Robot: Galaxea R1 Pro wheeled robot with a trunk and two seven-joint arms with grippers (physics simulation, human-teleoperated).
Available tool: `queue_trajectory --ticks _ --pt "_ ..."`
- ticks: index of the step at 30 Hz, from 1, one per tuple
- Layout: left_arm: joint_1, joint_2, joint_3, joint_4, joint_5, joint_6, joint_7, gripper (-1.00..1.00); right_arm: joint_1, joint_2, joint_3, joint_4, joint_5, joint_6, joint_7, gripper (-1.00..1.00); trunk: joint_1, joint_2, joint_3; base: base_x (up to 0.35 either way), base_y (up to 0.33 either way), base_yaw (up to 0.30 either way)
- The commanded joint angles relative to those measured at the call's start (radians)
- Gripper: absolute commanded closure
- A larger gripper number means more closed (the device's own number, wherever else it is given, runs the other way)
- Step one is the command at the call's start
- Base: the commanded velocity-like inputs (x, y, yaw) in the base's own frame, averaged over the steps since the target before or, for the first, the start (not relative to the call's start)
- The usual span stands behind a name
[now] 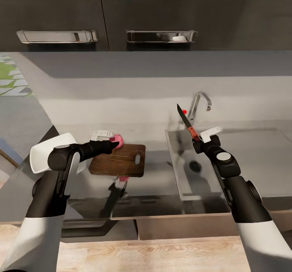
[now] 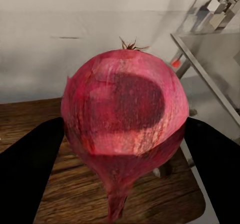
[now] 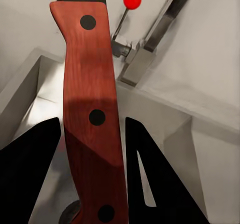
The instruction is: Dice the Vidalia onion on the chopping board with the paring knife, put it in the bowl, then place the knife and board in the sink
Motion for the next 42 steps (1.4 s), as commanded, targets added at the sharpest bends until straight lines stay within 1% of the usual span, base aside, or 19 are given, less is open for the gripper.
queue_trajectory --ticks 1,3,5,9,21,27,42 --pt "-0.001 0.000 0.001 0.000 0.001 0.006 -0.002 1.00 -0.001 -0.001 0.001 -0.001 0.009 0.006 0.009 1.00 0.001 -0.002 -0.002 0.195 0.000 0.000" --pt "-0.001 0.000 0.001 0.002 0.001 0.005 -0.002 1.00 -0.001 -0.001 0.001 -0.001 0.010 0.005 0.009 1.00 0.001 -0.002 -0.002 0.104 0.000 0.000" --pt "-0.001 0.000 0.002 0.037 0.001 0.002 -0.002 1.00 -0.001 -0.001 0.001 -0.001 0.010 0.005 0.009 1.00 0.001 -0.002 -0.002 0.020 0.000 0.000" --pt "-0.001 0.000 0.002 0.059 -0.001 -0.003 -0.003 1.00 -0.001 -0.001 0.001 -0.001 0.009 0.006 0.010 1.00 0.001 -0.002 -0.002 0.005 0.000 0.000" --pt "-0.001 0.001 0.001 0.068 -0.004 -0.005 -0.003 1.00 -0.001 -0.001 0.001 0.000 0.010 0.006 0.011 1.00 0.001 -0.002 -0.002 0.000 0.000 0.000" --pt "-0.001 0.002 0.002 0.087 -0.005 -0.006 -0.002 1.00 -0.001 0.000 0.001 0.000 0.009 0.006 0.011 1.00 0.001 -0.002 -0.002 0.000 0.000 0.000" --pt "-0.001 0.002 0.001 0.092 -0.005 -0.007 -0.004 1.00 0.000 0.000 0.002 0.000 0.009 0.005 0.011 1.00 0.001 -0.002 -0.002 0.000 0.000 0.000"
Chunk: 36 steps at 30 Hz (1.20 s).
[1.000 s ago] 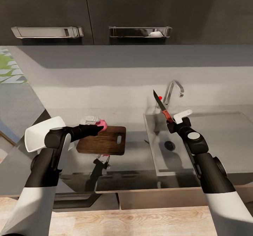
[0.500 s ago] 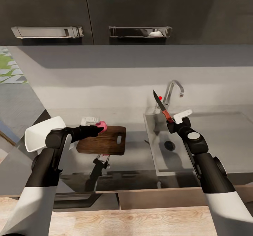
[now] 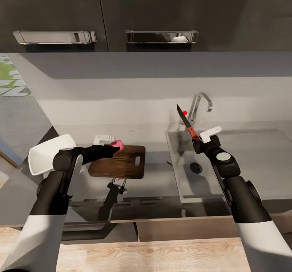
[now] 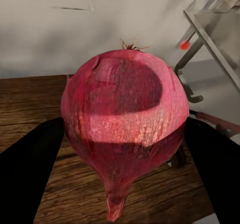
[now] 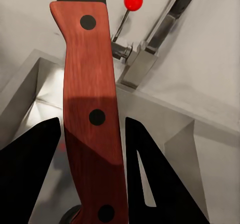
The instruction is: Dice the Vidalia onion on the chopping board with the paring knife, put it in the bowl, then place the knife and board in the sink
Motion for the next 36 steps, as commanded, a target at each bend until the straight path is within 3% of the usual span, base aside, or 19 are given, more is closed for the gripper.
queue_trajectory --ticks 1,12,36 --pt "-0.001 0.000 0.001 0.009 0.001 0.005 -0.003 1.00 -0.001 -0.001 0.001 -0.001 0.010 0.005 0.009 1.00 0.001 -0.002 -0.002 0.000 0.000 0.000" --pt "-0.001 -0.001 -0.002 0.050 0.001 -0.062 -0.001 1.00 -0.001 -0.001 0.001 -0.001 0.009 0.005 0.009 1.00 0.001 -0.002 -0.002 0.000 0.000 0.000" --pt "-0.001 -0.001 -0.005 0.069 0.001 -0.063 0.001 1.00 -0.001 -0.001 0.001 -0.001 0.009 0.005 0.009 1.00 0.001 -0.002 -0.002 0.000 0.000 0.000"
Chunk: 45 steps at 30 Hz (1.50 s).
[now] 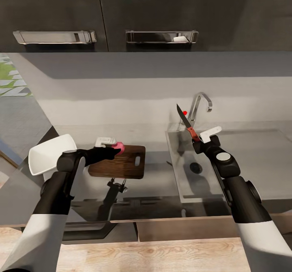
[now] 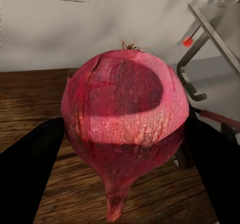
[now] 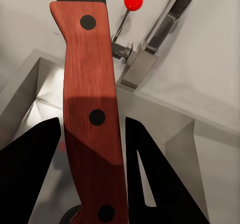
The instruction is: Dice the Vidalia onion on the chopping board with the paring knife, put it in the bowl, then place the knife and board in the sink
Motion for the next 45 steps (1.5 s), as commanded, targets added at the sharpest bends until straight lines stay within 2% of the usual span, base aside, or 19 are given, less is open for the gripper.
queue_trajectory --ticks 1,9,16,45 --pt "-0.001 0.001 0.000 -0.001 0.001 0.006 -0.002 1.00 -0.001 0.000 0.001 -0.001 0.009 0.005 0.009 1.00 0.001 -0.002 -0.002 0.000 0.000 0.000" --pt "-0.001 0.016 0.002 0.002 -0.001 0.006 -0.001 1.00 -0.001 -0.001 0.001 -0.001 0.009 0.005 0.009 1.00 0.001 -0.002 -0.002 0.000 0.000 0.000" --pt "-0.001 0.025 0.002 0.048 -0.002 0.002 0.000 1.00 -0.001 -0.001 0.001 -0.001 0.009 0.005 0.009 1.00 0.001 -0.002 -0.002 0.000 0.000 0.000" --pt "-0.001 0.024 0.001 0.061 -0.002 -0.001 0.020 1.00 0.000 0.000 0.001 0.001 0.009 0.005 0.011 1.00 0.001 -0.002 -0.002 0.002 0.000 0.000"
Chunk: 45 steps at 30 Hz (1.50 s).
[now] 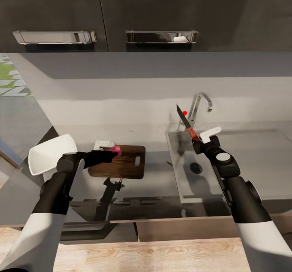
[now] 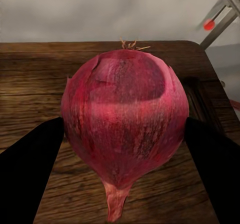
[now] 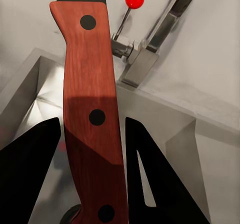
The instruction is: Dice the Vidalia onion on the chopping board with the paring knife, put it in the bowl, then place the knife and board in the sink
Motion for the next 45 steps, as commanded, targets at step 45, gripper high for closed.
queue_trajectory --ticks 45 --pt "-0.001 0.001 0.002 0.039 0.000 0.006 -0.002 1.00 -0.001 -0.001 0.013 -0.001 0.009 0.005 0.009 1.00 0.001 -0.002 -0.002 0.008 0.000 0.000"
